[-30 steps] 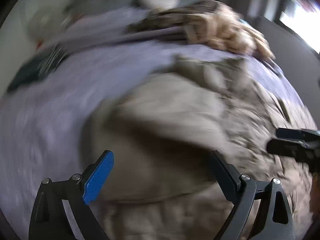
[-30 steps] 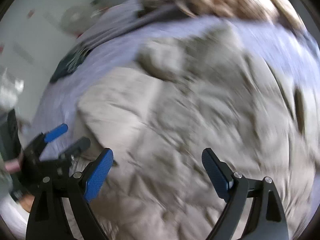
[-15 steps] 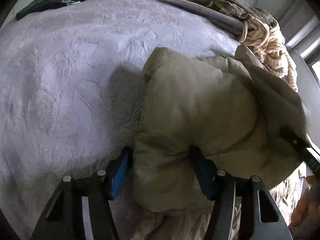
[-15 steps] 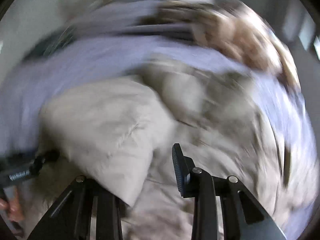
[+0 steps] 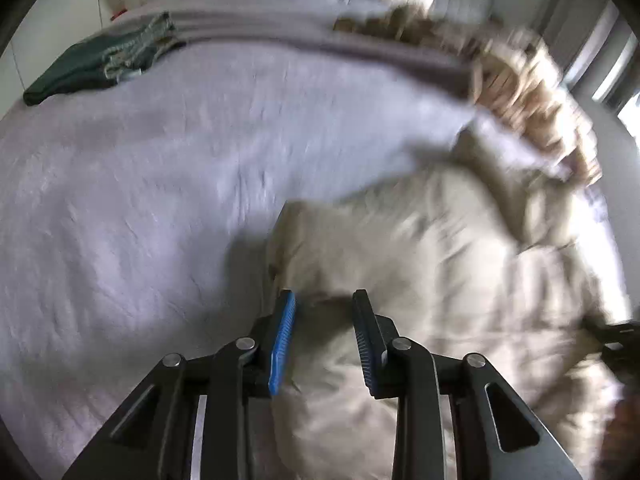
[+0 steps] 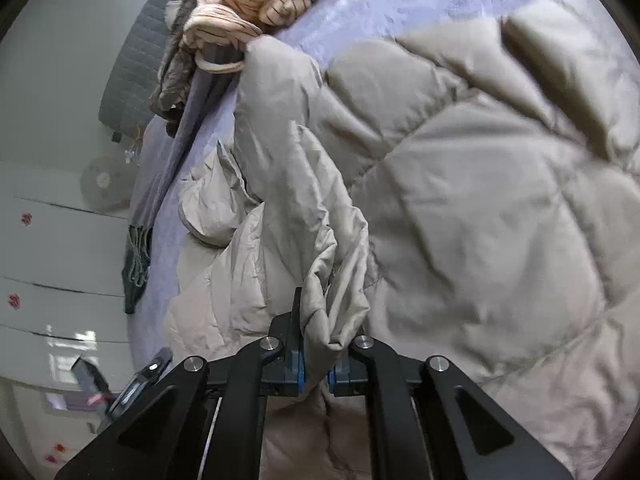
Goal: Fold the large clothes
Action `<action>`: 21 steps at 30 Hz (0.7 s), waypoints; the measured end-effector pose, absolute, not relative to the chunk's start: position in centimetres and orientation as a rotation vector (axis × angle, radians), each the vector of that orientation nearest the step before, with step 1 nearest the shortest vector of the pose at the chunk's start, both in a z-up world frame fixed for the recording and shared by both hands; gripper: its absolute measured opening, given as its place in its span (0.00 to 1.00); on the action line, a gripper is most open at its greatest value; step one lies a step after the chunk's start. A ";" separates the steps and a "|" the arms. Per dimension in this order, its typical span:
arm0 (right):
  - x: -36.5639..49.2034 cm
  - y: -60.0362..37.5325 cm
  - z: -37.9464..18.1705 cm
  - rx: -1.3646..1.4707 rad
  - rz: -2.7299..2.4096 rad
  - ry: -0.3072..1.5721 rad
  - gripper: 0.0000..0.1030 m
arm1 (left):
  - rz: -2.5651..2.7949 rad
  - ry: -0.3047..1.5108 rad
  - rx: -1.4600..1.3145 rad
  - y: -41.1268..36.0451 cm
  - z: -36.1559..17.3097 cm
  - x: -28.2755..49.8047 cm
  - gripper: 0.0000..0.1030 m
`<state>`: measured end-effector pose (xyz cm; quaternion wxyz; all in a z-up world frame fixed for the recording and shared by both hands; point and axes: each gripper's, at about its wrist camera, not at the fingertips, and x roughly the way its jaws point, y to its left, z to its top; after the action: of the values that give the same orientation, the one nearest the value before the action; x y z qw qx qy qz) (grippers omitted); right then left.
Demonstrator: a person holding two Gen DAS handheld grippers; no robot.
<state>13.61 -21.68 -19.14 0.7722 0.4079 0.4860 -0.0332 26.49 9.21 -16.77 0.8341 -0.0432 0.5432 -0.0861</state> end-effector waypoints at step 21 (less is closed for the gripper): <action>16.3 -19.6 -21.0 0.595 -0.054 1.129 0.12 | -0.095 1.173 0.026 9.0 -19.0 20.8 0.33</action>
<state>16.30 -19.63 -21.05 0.8030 0.2779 0.5267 -0.0253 20.84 9.02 -19.05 0.8317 0.0123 0.5532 -0.0449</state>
